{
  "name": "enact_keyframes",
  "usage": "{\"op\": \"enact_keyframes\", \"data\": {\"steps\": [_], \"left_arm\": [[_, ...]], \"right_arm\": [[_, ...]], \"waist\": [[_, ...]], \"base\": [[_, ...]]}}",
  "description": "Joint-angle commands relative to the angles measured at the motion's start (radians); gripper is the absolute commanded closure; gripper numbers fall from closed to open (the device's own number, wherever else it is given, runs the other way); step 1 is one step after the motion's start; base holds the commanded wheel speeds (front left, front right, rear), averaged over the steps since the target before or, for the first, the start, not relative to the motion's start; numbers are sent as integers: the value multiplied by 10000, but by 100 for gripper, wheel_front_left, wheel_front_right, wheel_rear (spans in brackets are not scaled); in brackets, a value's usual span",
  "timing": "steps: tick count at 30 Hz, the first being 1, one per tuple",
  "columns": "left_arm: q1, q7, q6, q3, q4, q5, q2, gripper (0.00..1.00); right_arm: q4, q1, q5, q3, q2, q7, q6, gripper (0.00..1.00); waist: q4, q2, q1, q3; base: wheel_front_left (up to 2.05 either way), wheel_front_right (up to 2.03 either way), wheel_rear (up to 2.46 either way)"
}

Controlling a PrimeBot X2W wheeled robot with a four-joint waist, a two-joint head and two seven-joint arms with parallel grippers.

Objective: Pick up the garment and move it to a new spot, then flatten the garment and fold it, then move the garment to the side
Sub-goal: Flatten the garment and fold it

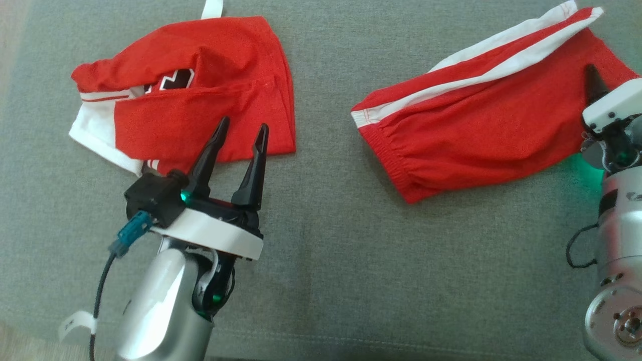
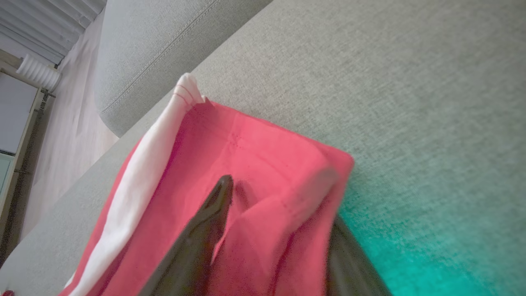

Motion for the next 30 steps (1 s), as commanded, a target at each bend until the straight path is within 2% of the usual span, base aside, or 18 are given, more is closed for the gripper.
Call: {"op": "enact_keyframes", "data": {"steps": [1,14,20,26,30], "left_arm": [[-370,-51,-53,308,-307,-22,76,0],[-49,-51,-54,426,-149,82,76,0],[173,-51,-54,458,-130,102,76,0],[339,-51,-53,503,-115,87,76,0],[416,-51,-54,509,-151,84,76,0]], "right_arm": [[40,-190,-123,297,109,34,-9,100],[-308,600,423,812,-281,-1916,-9,100],[-563,1483,108,-202,-656,-2398,-9,100],[-918,1979,-573,-1167,-211,-2347,-9,100],[-1207,1952,-601,-1108,56,-2323,-9,100]], "waist": [[-37,0,0,-5],[-626,0,0,-837],[-929,0,0,-1256],[-1040,0,0,-1480],[-1052,0,0,-1482]], "base": [[0,0,0],[0,0,0],[0,0,0],[0,0,0],[0,0,0]]}}
